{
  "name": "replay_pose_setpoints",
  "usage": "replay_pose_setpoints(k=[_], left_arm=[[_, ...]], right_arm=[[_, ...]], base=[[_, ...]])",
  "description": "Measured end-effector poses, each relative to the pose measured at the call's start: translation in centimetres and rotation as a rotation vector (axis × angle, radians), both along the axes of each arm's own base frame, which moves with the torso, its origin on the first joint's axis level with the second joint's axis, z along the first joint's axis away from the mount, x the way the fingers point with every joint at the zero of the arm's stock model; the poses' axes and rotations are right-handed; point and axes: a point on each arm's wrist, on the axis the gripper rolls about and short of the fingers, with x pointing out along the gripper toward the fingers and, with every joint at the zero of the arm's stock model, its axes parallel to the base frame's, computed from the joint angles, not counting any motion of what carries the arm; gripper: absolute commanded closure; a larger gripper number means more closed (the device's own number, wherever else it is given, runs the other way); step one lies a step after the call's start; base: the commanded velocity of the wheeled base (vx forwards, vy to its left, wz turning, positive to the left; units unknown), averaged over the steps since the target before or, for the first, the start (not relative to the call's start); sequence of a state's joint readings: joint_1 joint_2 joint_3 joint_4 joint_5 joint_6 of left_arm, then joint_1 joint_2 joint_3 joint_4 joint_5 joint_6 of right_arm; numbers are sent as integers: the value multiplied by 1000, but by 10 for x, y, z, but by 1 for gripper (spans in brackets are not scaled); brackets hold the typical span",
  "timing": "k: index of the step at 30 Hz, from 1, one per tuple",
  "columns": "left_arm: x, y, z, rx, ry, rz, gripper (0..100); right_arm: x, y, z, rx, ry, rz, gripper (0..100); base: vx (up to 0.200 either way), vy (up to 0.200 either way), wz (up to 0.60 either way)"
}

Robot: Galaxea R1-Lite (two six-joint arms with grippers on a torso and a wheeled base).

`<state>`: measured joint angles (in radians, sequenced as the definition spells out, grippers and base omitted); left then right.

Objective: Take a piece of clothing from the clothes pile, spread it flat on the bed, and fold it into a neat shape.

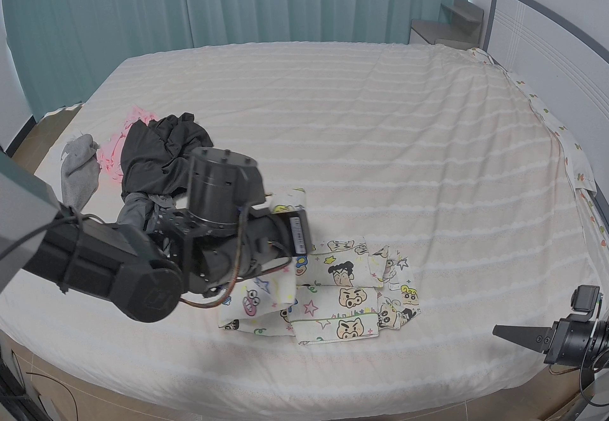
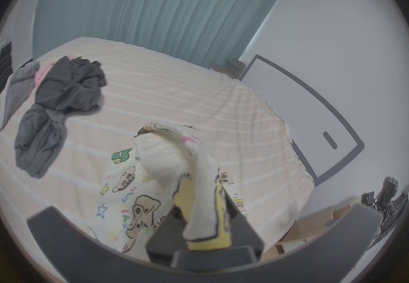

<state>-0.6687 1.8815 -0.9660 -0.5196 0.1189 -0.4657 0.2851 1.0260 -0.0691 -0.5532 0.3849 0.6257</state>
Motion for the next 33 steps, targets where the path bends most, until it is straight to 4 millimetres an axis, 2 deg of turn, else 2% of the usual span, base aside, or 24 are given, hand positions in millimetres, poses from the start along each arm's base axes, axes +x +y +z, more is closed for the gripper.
replay_pose_setpoints(k=[3, 15, 19, 26, 27, 33], left_arm=[[-2, -22, -3, 2, -2, -43, 100], [-9, -64, -6, -17, -18, -131, 100], [-12, -73, -7, -21, -21, -154, 100], [-13, -78, -7, -24, -24, -162, 100], [-13, -78, -7, -25, -25, -162, 0], [-11, -80, -6, -31, -32, -161, 0]], right_arm=[[0, 0, 0, -1, 0, 0, 0], [0, 0, 1, 0, -3, -2, 0], [0, 0, 1, 0, -3, -2, 0], [0, 0, 0, 0, -2, 0, 0], [0, 0, 0, -1, -2, 0, 0], [0, 0, 0, -9, -5, 3, 0]], base=[[0, 0, 0], [0, 0, 0], [0, 0, 0], [0, 0, 0], [0, 0, 0], [0, 0, 0]])
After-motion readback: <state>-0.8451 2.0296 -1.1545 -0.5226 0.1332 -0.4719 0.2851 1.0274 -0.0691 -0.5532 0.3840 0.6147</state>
